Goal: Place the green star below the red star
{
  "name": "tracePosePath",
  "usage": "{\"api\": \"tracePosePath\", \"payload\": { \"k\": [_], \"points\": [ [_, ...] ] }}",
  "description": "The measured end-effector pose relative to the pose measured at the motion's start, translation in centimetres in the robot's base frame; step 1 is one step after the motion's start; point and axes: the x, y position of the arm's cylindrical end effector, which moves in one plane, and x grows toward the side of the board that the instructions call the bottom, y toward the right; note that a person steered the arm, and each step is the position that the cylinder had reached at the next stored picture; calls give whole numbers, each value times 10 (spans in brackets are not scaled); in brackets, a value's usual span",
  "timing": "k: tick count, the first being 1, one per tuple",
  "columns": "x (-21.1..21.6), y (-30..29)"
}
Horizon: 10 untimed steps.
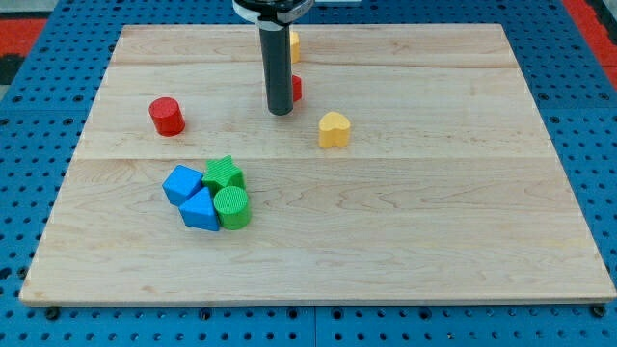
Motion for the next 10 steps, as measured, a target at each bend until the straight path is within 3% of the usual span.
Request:
{"api": "tracePosePath", "payload": {
  "k": [2, 3, 4, 5, 6, 8, 10],
  "points": [
    [4, 0],
    [26, -42],
    [74, -45],
    [138, 30],
    [180, 0],
    [129, -74],
    [74, -52]
  ]
}}
